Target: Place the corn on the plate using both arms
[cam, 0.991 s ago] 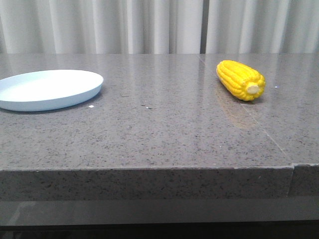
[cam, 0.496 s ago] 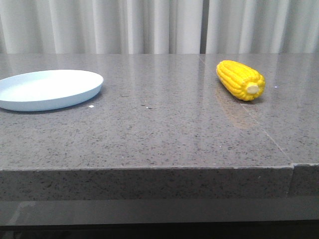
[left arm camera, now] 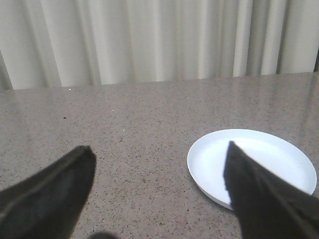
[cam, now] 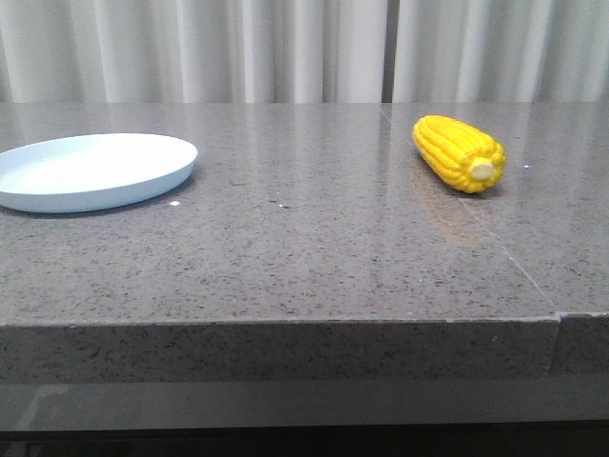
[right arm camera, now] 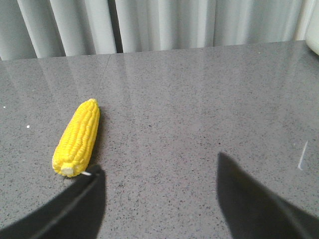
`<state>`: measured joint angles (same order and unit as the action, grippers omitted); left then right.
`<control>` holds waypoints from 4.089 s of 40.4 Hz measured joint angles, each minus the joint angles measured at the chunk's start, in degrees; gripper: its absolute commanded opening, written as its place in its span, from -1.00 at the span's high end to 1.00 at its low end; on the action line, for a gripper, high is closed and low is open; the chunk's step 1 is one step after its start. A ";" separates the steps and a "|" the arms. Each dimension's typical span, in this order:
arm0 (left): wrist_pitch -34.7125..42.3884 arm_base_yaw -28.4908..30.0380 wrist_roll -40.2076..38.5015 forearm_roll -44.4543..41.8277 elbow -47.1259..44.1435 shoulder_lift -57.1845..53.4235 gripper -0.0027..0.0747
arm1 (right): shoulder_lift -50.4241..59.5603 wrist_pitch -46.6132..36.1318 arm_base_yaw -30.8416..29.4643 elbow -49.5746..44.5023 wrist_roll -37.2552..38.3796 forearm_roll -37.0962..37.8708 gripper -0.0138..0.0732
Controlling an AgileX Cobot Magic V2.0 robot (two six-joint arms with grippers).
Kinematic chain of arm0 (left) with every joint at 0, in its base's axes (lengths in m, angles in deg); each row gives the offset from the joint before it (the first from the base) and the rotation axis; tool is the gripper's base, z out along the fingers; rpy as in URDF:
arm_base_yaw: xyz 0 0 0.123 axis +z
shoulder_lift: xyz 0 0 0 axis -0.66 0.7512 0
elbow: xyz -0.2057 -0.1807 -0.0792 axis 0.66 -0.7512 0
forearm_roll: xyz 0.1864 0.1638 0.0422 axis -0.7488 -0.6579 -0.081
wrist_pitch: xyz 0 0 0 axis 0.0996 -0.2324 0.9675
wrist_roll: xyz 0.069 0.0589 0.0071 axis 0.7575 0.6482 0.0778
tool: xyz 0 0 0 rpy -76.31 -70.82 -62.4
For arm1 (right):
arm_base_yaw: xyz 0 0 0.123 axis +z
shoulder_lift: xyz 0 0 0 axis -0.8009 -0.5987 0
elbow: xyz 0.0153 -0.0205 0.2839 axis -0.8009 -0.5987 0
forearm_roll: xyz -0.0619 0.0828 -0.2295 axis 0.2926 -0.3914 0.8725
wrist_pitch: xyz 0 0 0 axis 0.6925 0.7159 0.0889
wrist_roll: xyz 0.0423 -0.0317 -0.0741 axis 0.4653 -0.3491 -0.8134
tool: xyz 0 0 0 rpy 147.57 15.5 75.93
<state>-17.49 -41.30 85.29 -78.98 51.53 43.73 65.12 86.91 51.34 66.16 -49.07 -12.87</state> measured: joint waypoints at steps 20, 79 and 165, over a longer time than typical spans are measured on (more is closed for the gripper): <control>4.28 -0.21 0.00 2.49 5.54 10.01 -0.72 | 0.00 -0.04 0.00 0.00 0.00 0.00 -0.65; -34.81 -4.08 0.00 6.83 49.36 79.71 0.70 | 0.00 -0.30 0.00 0.00 0.00 0.00 -0.65; -34.46 -16.60 -5.76 -0.74 58.25 71.12 0.98 | 0.00 -0.39 0.00 0.00 0.00 0.00 -0.65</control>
<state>-51.95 -57.90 79.53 -79.72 109.78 114.84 65.12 86.52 51.34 66.16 -49.07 -12.87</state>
